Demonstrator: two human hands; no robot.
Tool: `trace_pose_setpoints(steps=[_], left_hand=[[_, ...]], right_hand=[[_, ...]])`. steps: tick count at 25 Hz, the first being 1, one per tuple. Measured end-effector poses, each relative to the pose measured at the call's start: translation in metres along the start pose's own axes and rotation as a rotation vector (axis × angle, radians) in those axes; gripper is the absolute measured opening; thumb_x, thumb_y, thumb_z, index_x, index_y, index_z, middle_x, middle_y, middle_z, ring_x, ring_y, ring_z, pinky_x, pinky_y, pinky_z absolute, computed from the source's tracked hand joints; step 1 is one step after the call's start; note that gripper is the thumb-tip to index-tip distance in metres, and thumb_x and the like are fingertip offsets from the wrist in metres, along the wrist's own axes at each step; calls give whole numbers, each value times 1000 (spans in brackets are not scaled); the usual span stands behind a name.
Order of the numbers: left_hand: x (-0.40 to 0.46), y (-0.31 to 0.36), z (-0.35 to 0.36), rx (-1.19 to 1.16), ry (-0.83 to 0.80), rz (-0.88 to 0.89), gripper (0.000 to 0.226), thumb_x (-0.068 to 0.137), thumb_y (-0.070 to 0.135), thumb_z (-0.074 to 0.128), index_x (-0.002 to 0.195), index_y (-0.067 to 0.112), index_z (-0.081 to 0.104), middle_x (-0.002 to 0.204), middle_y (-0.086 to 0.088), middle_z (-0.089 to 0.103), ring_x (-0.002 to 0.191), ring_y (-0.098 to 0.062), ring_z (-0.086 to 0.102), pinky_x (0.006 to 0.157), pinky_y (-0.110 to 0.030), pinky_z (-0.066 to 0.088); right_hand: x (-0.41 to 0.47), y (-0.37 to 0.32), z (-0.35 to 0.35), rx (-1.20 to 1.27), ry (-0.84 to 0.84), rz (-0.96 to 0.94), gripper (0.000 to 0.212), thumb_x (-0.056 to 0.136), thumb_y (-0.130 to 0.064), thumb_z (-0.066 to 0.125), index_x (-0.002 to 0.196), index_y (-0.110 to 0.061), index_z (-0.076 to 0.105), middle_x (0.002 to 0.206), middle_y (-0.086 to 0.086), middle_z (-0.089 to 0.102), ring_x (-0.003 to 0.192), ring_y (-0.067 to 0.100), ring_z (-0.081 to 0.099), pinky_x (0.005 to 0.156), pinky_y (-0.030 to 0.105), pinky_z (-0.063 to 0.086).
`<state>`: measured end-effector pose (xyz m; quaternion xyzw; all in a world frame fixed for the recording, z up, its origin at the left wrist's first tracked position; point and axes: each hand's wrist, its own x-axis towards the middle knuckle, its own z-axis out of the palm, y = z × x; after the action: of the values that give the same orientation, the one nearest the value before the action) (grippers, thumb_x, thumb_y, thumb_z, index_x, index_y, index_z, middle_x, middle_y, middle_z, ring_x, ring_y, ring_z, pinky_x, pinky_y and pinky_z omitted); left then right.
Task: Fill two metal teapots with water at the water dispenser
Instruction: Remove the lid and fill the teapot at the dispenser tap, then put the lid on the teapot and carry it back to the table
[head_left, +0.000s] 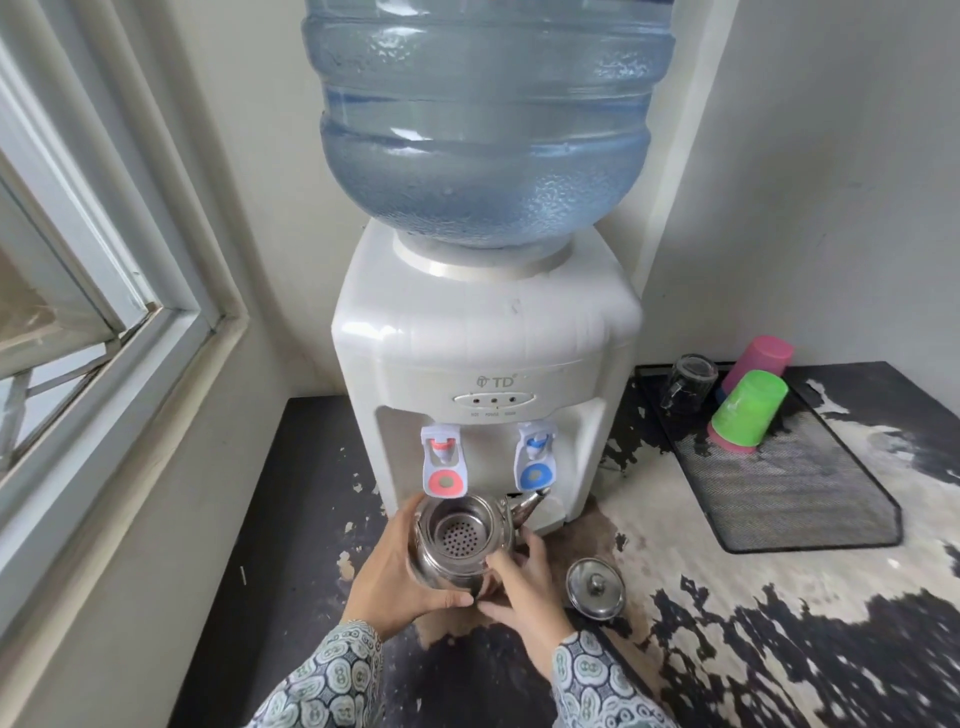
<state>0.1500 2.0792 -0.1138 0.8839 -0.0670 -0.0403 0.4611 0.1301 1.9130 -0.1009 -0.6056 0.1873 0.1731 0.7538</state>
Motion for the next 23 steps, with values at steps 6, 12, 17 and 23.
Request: trace_pose_setpoints(steps=[6, 12, 17, 23], left_hand=[[-38, 1, 33, 108, 40, -2, 121, 36, 75, 76, 134, 46, 10, 135, 24, 30, 121, 2, 37, 99, -27, 39], [-62, 0, 58, 64, 24, -25, 120, 42, 66, 80, 137, 40, 12, 145, 12, 31, 134, -7, 33, 108, -31, 34], [-64, 0, 61, 64, -7, -64, 121, 45, 60, 82, 140, 37, 11, 152, 9, 25, 140, -7, 23, 115, -29, 24], [-67, -1, 62, 38, -13, -126, 119, 46, 59, 82, 136, 49, 4, 154, 15, 20, 141, -5, 21, 115, -36, 28]], right_hand=[[-28, 21, -22, 71, 19, -23, 47, 85, -8, 57, 124, -29, 38, 132, 4, 45, 114, 22, 51, 67, 37, 60], [-46, 36, -43, 30, 38, 29, 54, 83, -5, 58, 128, -27, 38, 128, 5, 50, 115, 23, 52, 74, 39, 59], [-45, 41, -68, -141, 31, 28, 41, 89, -31, 55, 127, -26, 42, 124, 0, 52, 109, 18, 56, 74, 30, 56], [1, 36, -116, -686, 573, -302, 30, 85, -18, 61, 114, -9, 57, 118, 16, 56, 108, 31, 51, 77, 21, 34]])
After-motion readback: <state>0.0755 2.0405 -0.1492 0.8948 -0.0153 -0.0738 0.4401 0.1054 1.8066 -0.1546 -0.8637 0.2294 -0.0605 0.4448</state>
